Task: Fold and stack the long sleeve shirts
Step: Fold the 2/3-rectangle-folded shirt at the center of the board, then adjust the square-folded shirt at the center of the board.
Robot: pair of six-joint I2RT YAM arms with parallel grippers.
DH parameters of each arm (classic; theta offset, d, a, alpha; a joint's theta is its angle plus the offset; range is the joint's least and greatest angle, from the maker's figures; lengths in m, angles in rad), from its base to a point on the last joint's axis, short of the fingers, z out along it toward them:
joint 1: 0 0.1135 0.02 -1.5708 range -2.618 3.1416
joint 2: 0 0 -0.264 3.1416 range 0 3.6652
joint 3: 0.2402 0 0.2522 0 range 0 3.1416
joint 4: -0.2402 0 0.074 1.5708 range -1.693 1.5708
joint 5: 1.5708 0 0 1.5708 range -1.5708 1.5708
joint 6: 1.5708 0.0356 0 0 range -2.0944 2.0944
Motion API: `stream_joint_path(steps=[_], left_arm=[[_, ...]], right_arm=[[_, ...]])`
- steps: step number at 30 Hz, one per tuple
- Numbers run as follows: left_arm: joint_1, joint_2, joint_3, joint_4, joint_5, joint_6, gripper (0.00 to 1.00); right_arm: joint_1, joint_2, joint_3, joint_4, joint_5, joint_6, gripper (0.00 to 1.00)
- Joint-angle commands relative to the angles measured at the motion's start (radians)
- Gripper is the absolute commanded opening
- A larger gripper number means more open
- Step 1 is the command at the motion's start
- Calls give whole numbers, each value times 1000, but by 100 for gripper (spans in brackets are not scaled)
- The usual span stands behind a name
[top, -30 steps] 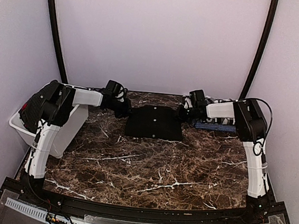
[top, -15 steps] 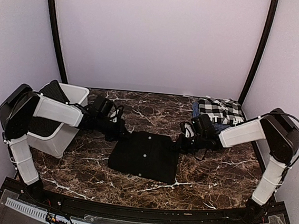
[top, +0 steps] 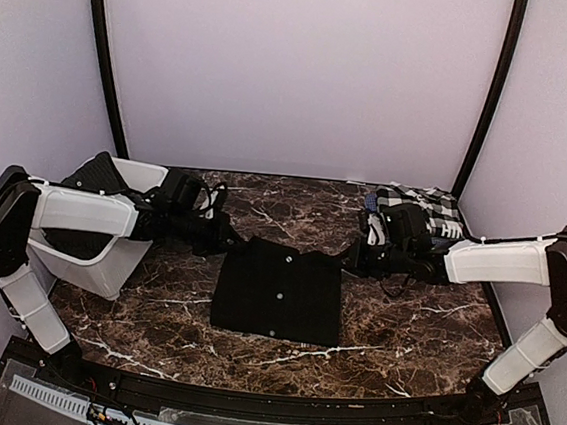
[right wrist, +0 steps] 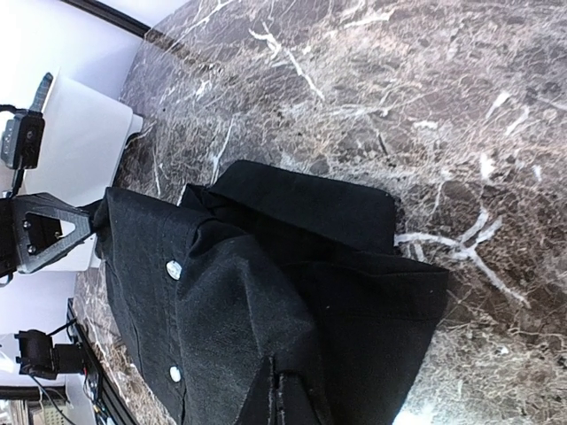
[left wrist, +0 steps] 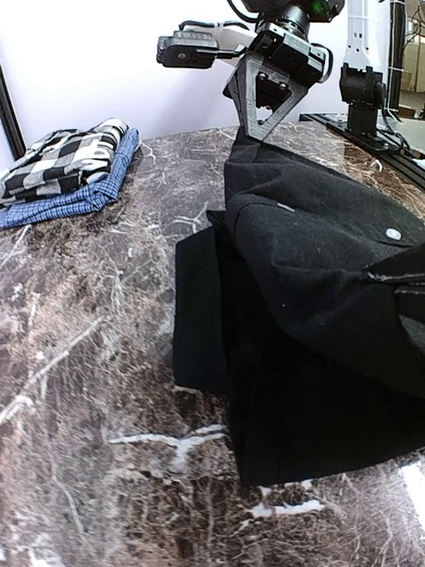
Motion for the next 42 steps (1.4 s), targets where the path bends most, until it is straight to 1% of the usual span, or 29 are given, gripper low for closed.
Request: stream_joint_path(steps=[1,4,9,14,19,22,29,30,31,32,33,34,35,37,38,40,42], left_arm=[[3,-20,90,-28,-18,59,0],[4,29,135,-57,-26,78,0],[20,122,179,-38,-35,90,0],[64,244,203,38,-30,90,0],[91,324,284,54,-9,113,0],[95,351,322,37,0,125,0],[109,379,335,28,-14,124,0],[111,381,347,24,-14,133,4],[113,384,356,10,-12,143,17],[114,383,379,-4,-16,166,26],[114,376,391,-29,-21,177,44],[114,371,409,-40,-31,199,52],[114,355,414,-58,-36,208,60],[114,319,420,-75,-66,232,66],[114,308,418,-89,-85,239,67],[111,266,413,-123,-83,244,67],[100,238,398,-137,-71,243,63]], right_arm=[[8,-37,22,-10,61,-27,0],[7,-27,22,-15,79,-33,0],[-9,8,27,-10,132,-48,0],[-55,85,37,34,105,-62,0],[-80,128,55,37,92,-70,0],[-89,132,57,33,94,-76,0],[-127,144,65,37,78,-87,0],[-128,147,76,30,69,-96,5],[-128,147,90,15,67,-114,12],[-127,142,103,4,68,-122,23],[-123,131,111,-6,71,-132,34],[-119,122,122,-21,77,-141,41],[-112,112,137,-40,85,-150,45],[-90,101,164,-80,106,-174,50],[-77,98,176,-100,117,-182,51],[-43,99,202,-134,123,-194,50],[-16,108,216,-141,113,-196,45]])
